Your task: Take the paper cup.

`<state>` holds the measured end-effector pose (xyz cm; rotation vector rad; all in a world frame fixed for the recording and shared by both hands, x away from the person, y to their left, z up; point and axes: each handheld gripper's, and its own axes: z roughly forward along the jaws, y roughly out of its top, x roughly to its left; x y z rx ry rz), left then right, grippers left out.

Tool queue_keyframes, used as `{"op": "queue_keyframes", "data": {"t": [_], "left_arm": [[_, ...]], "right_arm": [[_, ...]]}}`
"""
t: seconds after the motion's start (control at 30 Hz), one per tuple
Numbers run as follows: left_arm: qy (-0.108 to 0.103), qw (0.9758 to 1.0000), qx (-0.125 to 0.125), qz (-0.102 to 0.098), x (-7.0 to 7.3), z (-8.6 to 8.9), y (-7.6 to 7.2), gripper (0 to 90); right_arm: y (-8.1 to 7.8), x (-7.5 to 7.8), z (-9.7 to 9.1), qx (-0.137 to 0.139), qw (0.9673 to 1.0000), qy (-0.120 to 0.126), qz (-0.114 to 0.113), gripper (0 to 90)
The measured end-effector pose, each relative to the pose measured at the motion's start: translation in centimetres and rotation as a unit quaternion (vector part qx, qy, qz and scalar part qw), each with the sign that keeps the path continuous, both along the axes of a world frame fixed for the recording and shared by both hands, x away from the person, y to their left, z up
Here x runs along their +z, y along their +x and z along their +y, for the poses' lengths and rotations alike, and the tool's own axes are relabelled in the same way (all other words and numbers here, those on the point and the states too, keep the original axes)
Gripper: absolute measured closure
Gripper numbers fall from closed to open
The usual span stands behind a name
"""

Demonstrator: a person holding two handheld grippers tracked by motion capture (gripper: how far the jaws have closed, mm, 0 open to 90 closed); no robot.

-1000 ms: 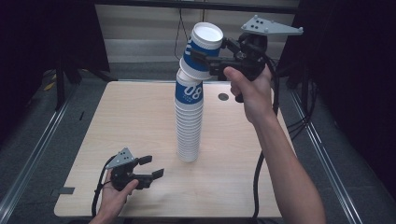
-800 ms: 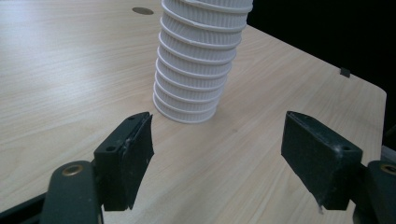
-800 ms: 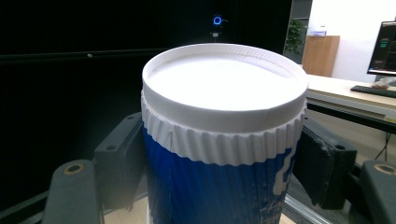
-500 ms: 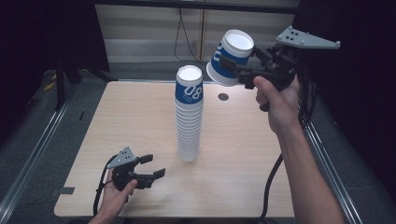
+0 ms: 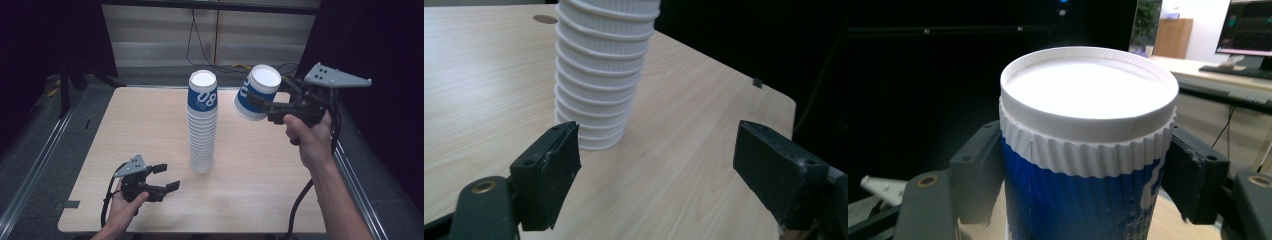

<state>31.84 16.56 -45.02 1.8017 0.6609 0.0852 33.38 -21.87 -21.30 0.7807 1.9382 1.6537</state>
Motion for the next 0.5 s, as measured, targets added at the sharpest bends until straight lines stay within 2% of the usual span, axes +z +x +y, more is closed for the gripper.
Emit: {"op": "queue_keyframes", "data": {"t": [0.03,0.1,0.13,0.17,0.2,0.23,0.33,0.4,0.5], "left_arm": [[0.001,0.9999,-0.004,-0.009,0.2,-0.3,-0.1,18.7],[-0.014,0.9994,-0.028,-0.016,0.4,-0.5,-0.3,16.5],[-0.014,0.9994,-0.028,-0.016,0.4,-0.5,-0.3,16.3],[-0.016,0.999,-0.035,-0.025,0.8,-0.7,-0.3,16.0],[-0.016,0.999,-0.035,-0.025,0.8,-0.7,-0.3,15.4],[-0.036,0.9976,-0.056,-0.021,1.3,-0.8,-0.2,15.4],[-0.029,0.9968,-0.068,-0.032,2.3,-1.6,-0.1,15.5],[-0.021,0.9967,-0.073,-0.028,2.9,-2.4,0.0,15.6],[-0.028,0.9959,-0.079,-0.035,3.4,-3.2,0.1,15.9]], "right_arm": [[-0.3,-1.2,0.0,0.012,0.9999,-0.002,0.008,26.1],[-0.5,-2.1,0.1,0.017,0.9998,0.001,0.014,26.2],[-0.5,-2.1,0.1,0.017,0.9998,0.001,0.014,26.2],[-0.7,-3.2,0.2,0.028,0.9995,0.005,0.017,26.2],[-0.7,-3.2,0.2,0.028,0.9995,0.005,0.017,26.2],[-0.9,-4.2,0.3,0.036,0.9988,0.012,0.031,26.3],[-1.1,-5.5,0.6,0.044,0.9983,0.009,0.035,26.3],[-1.1,-6.6,0.8,0.053,0.9977,0.013,0.039,26.4],[-1.1,-8.3,1.1,0.065,0.9964,0.016,0.051,26.5]]}}
